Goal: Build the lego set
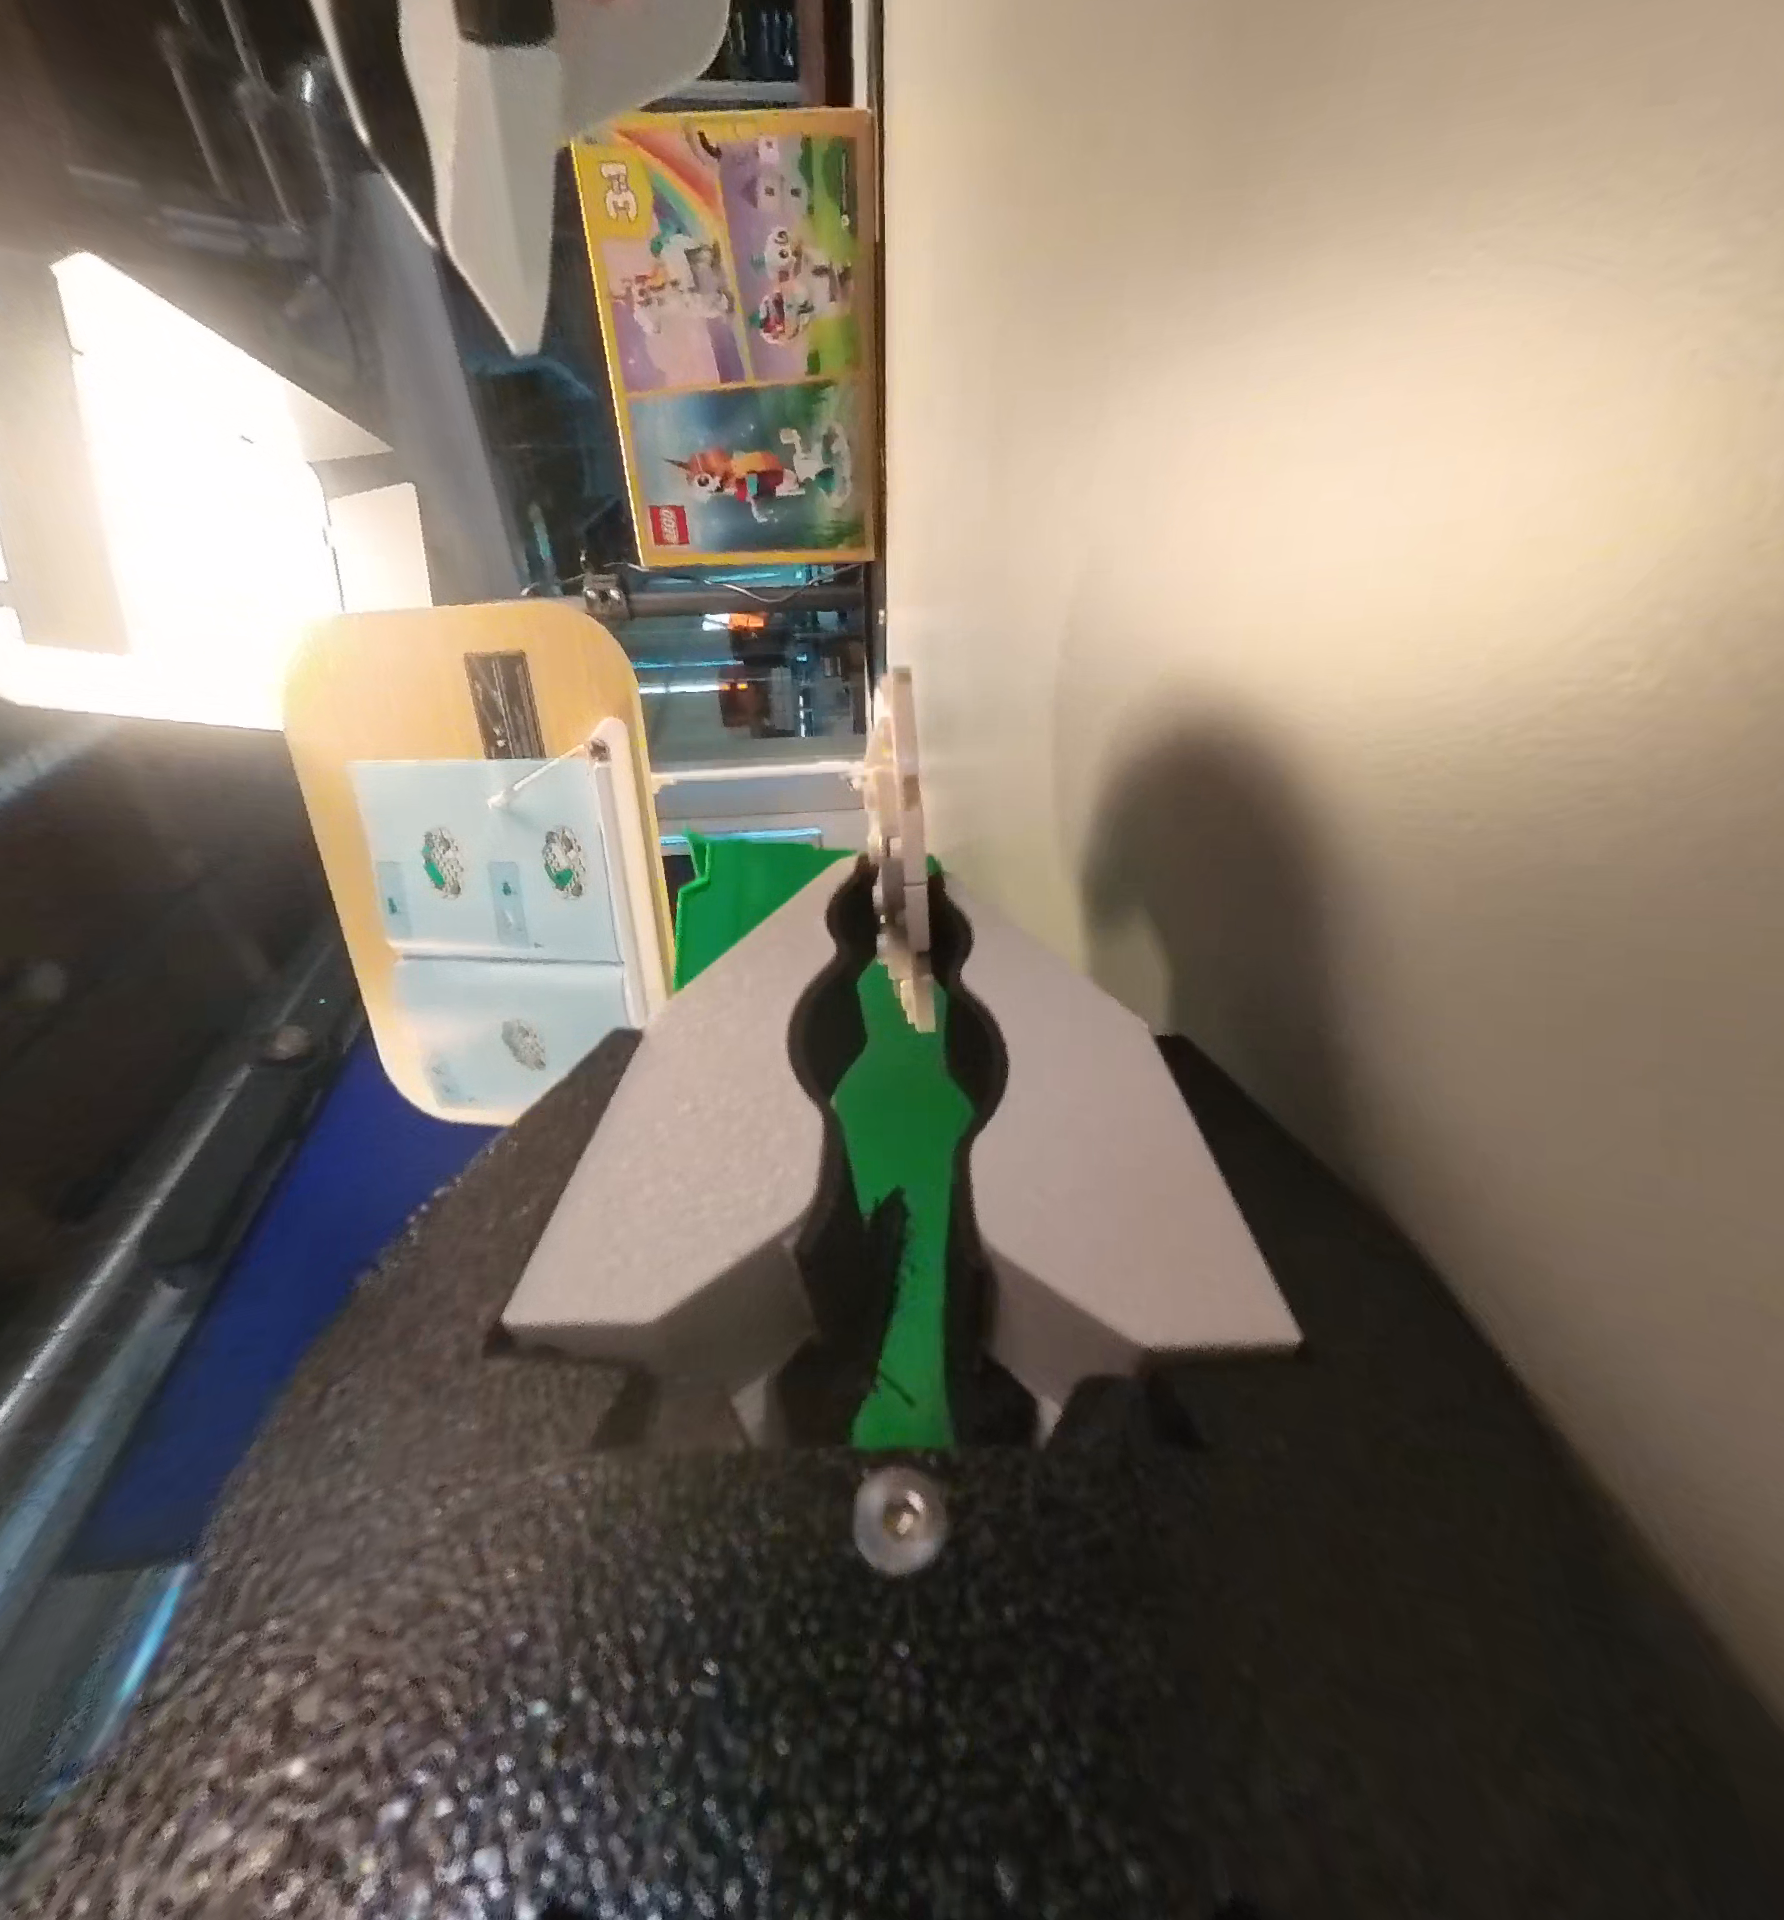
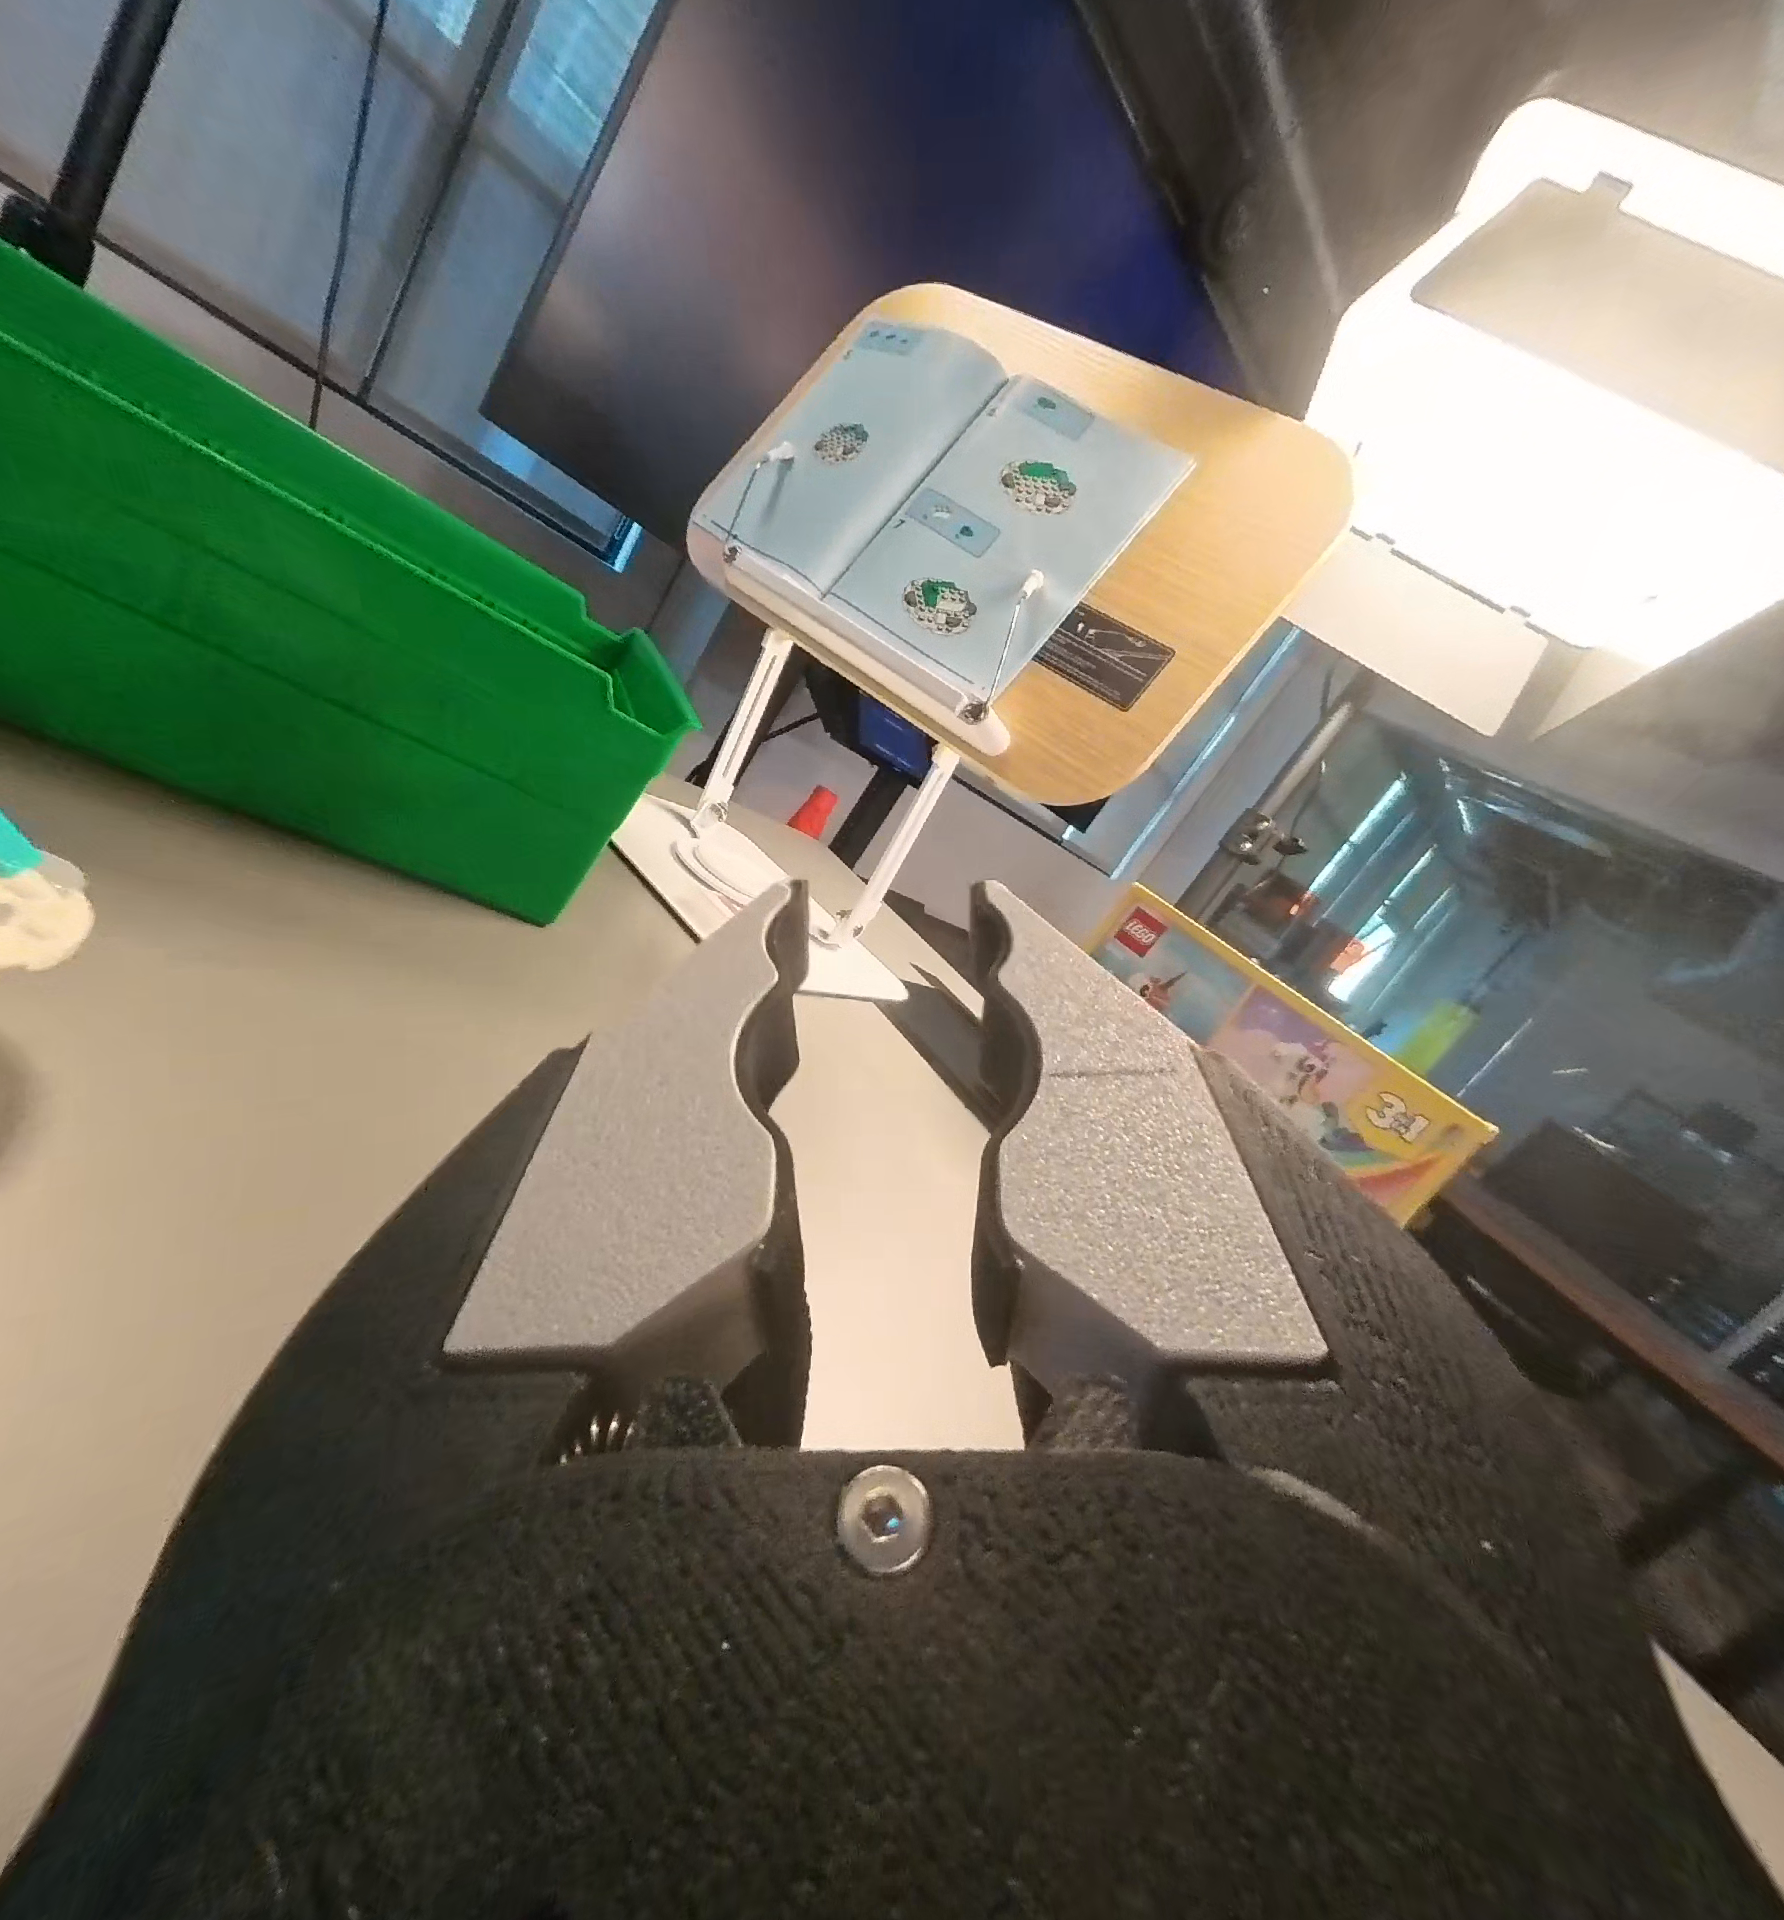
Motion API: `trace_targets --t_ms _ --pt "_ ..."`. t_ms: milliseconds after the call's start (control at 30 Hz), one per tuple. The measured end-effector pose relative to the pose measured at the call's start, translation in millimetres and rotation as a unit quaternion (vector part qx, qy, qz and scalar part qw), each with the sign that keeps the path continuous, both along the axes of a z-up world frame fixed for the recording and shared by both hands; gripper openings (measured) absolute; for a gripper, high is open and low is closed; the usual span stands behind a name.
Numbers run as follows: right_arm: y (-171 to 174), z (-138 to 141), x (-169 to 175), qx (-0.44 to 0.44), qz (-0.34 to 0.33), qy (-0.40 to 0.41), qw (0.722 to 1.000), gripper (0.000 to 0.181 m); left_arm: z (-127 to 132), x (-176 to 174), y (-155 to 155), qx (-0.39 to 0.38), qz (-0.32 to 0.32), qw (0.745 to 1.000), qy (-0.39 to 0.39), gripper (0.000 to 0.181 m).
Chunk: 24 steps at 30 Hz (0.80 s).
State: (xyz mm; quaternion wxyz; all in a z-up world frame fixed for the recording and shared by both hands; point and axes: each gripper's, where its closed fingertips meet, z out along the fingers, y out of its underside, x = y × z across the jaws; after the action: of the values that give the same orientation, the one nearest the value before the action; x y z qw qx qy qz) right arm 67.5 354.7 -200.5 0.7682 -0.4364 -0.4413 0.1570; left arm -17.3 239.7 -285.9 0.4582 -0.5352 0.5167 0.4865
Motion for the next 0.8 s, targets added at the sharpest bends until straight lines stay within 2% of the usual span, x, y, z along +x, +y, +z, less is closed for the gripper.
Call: trace_targets --t_ms 133,300,400,467,567,700,800 --pt "-19 0 -7 0.01 0.057 -0.007 0.998 0.034 11 3 11 0.013 -0.011 1.0 0.002 0.006" --pt "-72 -36 -46 0.065 0.159 -0.143 0.975 0.053 25 -20 27 0.026 0.012 0.998 -0.057 0.006" --pt "-93 -58 -67 0.132 0.16 -0.224 0.952 0.057 26 -12 29 0.026 -0.021 0.996 -0.079 0.006" --pt "-106 -61 -73 0.185 0.162 -0.243 0.938 0.05 26 -3 27 0.03 -0.043 0.996 -0.077 0.006" --pt "-104 -62 -73 0.251 0.123 -0.264 0.923 0.032 24 4 22 0.027 -0.068 0.994 -0.075 0.006" --pt "-110 -62 -74 0.258 0.132 -0.263 0.92 0.012 19 7 16 0.02 -0.094 0.993 -0.072 0.006" --pt "-110 -65 -73 0.281 0.118 -0.28 0.91 0.01 18 8 16 0.014 -0.093 0.991 -0.092 0.007"
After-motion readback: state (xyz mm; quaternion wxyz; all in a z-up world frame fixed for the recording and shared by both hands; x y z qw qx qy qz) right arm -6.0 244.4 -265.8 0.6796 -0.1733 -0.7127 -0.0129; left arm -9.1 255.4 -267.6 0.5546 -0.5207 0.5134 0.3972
